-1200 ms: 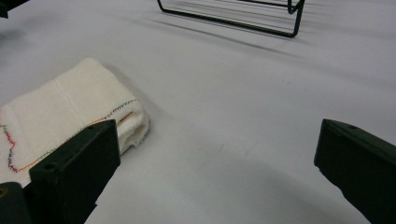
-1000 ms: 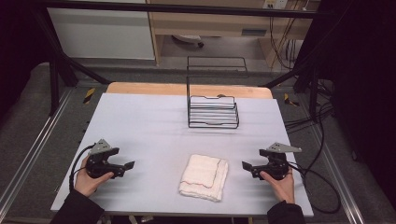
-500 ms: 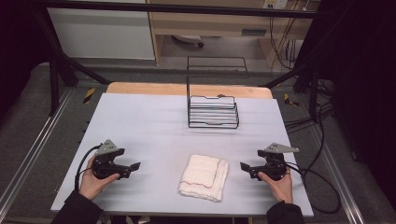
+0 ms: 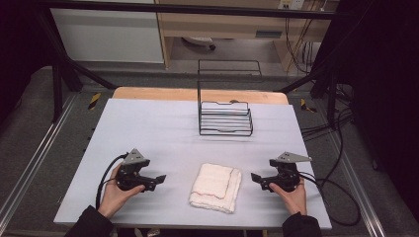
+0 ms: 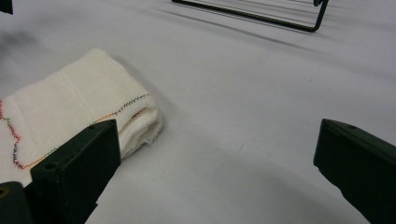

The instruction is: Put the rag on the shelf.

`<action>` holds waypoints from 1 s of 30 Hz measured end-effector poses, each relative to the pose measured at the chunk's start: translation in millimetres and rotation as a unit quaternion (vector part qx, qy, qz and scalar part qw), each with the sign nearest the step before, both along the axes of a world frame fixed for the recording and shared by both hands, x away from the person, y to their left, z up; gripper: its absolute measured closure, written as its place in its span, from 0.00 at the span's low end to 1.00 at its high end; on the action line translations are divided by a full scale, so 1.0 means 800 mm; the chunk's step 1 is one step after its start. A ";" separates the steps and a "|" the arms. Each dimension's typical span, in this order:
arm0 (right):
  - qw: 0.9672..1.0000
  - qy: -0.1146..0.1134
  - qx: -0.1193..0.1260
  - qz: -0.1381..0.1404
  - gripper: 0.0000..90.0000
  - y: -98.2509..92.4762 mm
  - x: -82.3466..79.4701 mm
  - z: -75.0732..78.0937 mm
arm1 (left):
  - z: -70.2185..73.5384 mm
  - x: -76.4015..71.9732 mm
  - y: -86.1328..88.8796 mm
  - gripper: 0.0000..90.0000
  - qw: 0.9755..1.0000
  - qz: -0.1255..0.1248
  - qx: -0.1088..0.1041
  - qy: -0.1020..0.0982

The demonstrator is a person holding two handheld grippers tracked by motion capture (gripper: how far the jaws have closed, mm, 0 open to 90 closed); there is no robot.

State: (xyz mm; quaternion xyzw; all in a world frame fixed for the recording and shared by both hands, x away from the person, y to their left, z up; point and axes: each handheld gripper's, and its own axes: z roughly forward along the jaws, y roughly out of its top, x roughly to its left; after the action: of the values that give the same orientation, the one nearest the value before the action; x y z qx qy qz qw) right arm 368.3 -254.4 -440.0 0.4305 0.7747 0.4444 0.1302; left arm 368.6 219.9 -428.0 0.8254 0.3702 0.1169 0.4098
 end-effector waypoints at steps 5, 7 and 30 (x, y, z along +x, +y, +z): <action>1.000 0.004 -0.002 0.001 0.01 0.003 0.001 -0.001 | 0.003 0.003 -0.022 0.13 1.000 -0.012 0.003 0.004; 1.000 0.006 0.000 0.001 0.01 0.004 0.001 -0.001 | 0.004 0.005 -0.031 0.13 1.000 -0.014 0.004 0.002; 1.000 0.002 -0.009 0.006 0.01 0.004 0.002 -0.003 | 0.010 0.041 -0.132 0.24 0.999 -0.024 0.010 0.020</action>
State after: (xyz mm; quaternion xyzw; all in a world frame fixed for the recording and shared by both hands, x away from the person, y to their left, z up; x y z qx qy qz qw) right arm 369.7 -251.5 -442.2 0.4260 0.7813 0.4375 0.1295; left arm 401.8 114.5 -419.8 0.8405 0.3574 0.0941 0.3962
